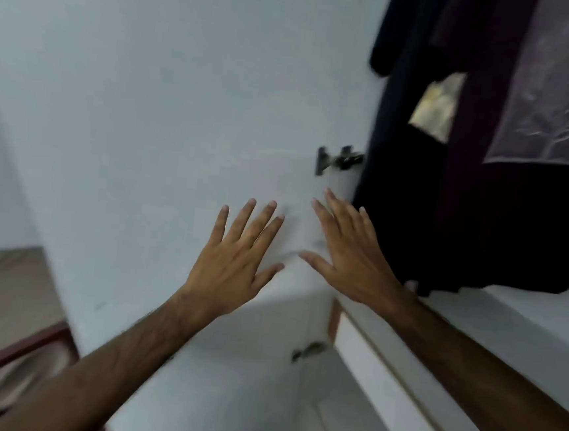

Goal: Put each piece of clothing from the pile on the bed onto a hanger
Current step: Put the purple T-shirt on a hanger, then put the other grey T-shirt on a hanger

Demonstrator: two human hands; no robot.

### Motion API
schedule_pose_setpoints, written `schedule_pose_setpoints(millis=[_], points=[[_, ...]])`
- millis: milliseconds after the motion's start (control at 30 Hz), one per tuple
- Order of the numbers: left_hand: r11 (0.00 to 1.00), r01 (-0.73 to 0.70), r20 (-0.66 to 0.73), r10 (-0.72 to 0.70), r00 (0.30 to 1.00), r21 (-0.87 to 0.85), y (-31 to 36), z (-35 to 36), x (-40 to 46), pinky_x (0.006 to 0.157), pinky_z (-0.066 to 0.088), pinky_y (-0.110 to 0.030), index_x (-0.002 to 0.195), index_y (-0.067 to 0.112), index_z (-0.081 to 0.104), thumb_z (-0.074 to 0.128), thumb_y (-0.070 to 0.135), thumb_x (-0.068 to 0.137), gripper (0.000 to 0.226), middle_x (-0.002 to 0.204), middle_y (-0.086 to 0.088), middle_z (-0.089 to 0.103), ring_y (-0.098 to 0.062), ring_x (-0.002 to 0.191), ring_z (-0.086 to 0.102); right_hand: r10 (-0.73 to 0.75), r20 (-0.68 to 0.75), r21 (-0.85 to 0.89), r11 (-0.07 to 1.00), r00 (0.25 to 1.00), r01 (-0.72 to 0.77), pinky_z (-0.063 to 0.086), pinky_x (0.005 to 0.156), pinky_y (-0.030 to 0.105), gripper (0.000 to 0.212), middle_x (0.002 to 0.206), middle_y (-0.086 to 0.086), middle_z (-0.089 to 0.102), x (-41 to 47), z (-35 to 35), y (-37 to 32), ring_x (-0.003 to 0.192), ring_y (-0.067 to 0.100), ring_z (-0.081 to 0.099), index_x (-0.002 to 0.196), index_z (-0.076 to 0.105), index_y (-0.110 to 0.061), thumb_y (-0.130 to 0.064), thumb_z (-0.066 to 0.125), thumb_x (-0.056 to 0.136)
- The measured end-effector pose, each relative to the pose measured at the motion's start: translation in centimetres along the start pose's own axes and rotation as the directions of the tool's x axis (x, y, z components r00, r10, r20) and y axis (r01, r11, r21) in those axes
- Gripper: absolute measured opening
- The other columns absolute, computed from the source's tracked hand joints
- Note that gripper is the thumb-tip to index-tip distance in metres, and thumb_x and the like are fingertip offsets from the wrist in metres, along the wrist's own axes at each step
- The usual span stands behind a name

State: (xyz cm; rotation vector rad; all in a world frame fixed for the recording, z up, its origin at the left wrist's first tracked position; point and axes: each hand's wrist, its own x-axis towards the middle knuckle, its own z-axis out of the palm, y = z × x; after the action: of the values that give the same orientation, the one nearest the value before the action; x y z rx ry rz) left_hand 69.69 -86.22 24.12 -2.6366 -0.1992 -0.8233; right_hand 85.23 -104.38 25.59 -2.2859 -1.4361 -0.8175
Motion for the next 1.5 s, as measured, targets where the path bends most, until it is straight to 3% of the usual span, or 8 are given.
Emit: schedule_pose_setpoints(millis=[167,300,567,733,1000,1200,1433,1500], points=[[0.981,0.194,0.165,-0.196,0.967,0.028,-6.1,-0.1,-16.8,0.120,0.016,-0.060,0.160,0.014,0.016,0.022,0.062,0.102,0.075,0.168,-0.005,0.004,-0.030,0.155,0.004,-0.137,0.145,0.158,0.981,0.980,0.113,0.006,0.124,0.052,0.087,0.169,0.000,-0.003,-2.1,6.7,-14.7,0.155,0.025,0.002,0.161,0.011,-0.024,-0.072,0.032,0.092],[0.942,0.331,0.278,-0.335,0.900,0.063,-10.7,-0.6,-30.0,0.118,0.019,-0.062,0.158,0.013,0.026,0.031,0.061,0.100,0.075,0.167,-0.006,0.015,-0.032,0.153,0.013,-0.288,0.253,0.265,0.939,0.924,0.220,0.006,0.124,0.053,0.086,0.169,0.000,-0.003,-4.5,11.8,-26.7,0.155,0.025,0.001,0.161,0.011,-0.024,-0.065,0.046,0.094],[0.773,0.591,0.428,-0.626,0.651,0.230,-19.5,-2.3,-51.6,0.119,0.018,-0.060,0.156,0.013,0.029,0.031,0.062,0.098,0.076,0.165,-0.006,0.024,-0.031,0.153,0.017,-0.568,0.332,0.446,0.798,0.753,0.405,0.012,0.124,0.055,0.091,0.169,0.002,0.004,-6.1,21.4,-49.0,0.155,0.026,0.008,0.161,0.014,-0.021,-0.066,0.052,0.091],[0.652,0.690,0.467,-0.739,0.486,0.313,-26.3,-3.1,-62.1,0.120,0.017,-0.062,0.158,0.014,0.025,0.030,0.062,0.098,0.077,0.167,-0.004,0.016,-0.030,0.154,0.012,-0.704,0.319,0.557,0.681,0.634,0.475,0.015,0.122,0.055,0.091,0.169,0.004,0.008,-4.6,27.2,-63.4,0.154,0.028,0.011,0.160,0.017,-0.020,-0.065,0.054,0.089],[0.515,0.757,0.441,-0.833,0.333,0.402,-41.0,-4.7,-72.6,0.122,0.008,-0.059,0.159,0.016,0.017,0.024,0.064,0.100,0.076,0.168,-0.004,0.010,-0.028,0.155,0.002,-0.819,0.324,0.670,0.553,0.474,0.496,0.010,0.124,0.054,0.093,0.169,0.001,0.003,1.3,34.4,-83.7,0.155,0.024,0.007,0.161,0.010,-0.021,-0.069,0.046,0.091],[0.493,0.789,0.424,-0.843,0.331,0.365,-52.8,-2.9,-78.6,0.123,0.005,-0.057,0.160,0.017,0.015,0.023,0.066,0.100,0.077,0.168,-0.002,0.006,-0.026,0.155,-0.002,-0.839,0.321,0.654,0.531,0.438,0.538,0.006,0.125,0.050,0.095,0.169,0.000,-0.003,6.4,39.3,-95.5,0.155,0.023,0.002,0.161,0.001,-0.018,-0.071,0.040,0.093],[0.578,0.760,0.476,-0.779,0.407,0.297,-70.2,-0.9,-86.6,0.122,0.008,-0.057,0.157,0.016,0.025,0.025,0.066,0.097,0.078,0.167,-0.003,0.016,-0.026,0.155,0.006,-0.751,0.399,0.598,0.648,0.526,0.472,0.006,0.124,0.052,0.095,0.169,0.003,0.000,13.1,45.3,-109.3,0.155,0.027,0.005,0.161,0.003,-0.018,-0.070,0.043,0.093],[0.642,0.715,0.487,-0.735,0.472,0.277,-74.9,-1.2,-88.8,0.122,0.013,-0.058,0.156,0.015,0.030,0.027,0.065,0.097,0.078,0.166,-0.004,0.020,-0.027,0.154,0.011,-0.714,0.415,0.584,0.685,0.564,0.436,0.005,0.124,0.051,0.095,0.169,0.003,0.001,15.0,46.3,-112.9,0.155,0.027,0.007,0.161,0.003,-0.019,-0.070,0.043,0.093]])
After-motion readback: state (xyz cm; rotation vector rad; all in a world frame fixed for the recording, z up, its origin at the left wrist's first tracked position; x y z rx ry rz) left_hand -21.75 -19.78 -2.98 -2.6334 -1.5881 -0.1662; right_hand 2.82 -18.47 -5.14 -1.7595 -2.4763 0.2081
